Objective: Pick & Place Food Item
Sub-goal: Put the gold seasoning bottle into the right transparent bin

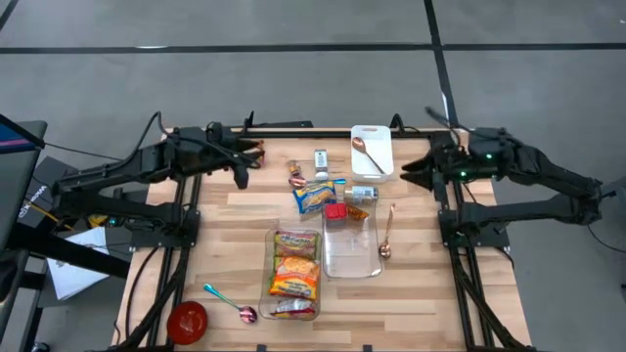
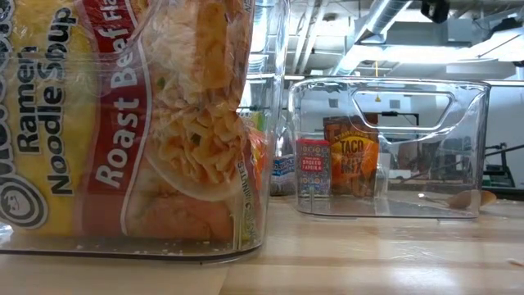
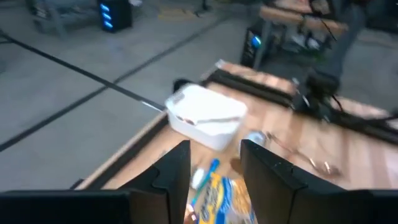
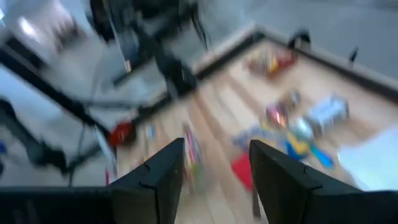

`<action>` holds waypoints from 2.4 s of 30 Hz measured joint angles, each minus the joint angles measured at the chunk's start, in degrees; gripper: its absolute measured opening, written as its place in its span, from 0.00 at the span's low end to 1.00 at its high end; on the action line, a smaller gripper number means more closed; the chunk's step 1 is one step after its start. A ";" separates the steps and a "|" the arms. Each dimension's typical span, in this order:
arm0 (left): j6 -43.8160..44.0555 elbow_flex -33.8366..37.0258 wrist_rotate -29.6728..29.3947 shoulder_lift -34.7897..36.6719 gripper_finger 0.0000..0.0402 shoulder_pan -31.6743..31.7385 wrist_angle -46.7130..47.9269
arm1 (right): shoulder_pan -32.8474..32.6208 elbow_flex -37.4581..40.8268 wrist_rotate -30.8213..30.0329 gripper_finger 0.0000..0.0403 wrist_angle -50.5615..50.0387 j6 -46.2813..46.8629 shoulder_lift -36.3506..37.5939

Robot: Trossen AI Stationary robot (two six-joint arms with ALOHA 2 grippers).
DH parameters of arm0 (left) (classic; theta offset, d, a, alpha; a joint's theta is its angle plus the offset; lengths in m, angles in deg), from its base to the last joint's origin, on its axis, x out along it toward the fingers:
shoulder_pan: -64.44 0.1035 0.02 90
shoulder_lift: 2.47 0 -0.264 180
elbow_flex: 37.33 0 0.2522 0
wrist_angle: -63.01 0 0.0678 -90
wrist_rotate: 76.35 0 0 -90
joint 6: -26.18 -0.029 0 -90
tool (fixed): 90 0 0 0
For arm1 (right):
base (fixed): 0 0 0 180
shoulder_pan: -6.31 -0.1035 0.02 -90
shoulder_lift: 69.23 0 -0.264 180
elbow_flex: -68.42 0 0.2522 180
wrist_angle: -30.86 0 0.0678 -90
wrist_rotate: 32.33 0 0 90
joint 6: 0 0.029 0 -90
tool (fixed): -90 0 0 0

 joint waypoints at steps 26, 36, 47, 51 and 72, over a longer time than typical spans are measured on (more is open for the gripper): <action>4.92 0.00 2.57 -0.02 0.32 0.10 2.67 | 4.97 4.78 -2.25 0.43 9.60 -2.08 -1.27; 5.31 0.00 2.57 -0.02 0.32 0.10 1.05 | 9.15 4.71 -2.42 0.43 -4.44 2.99 -3.41; 5.35 0.00 1.71 -0.17 0.32 0.10 1.01 | 10.12 4.71 4.72 0.43 4.10 -2.83 -10.87; 5.35 0.00 1.63 -0.17 0.32 0.09 1.00 | 10.34 4.69 7.46 0.43 9.20 -6.67 -14.19; 5.35 0.00 1.56 -0.15 0.32 0.08 0.99 | 16.60 -36.32 17.41 0.43 -23.66 -39.83 -63.73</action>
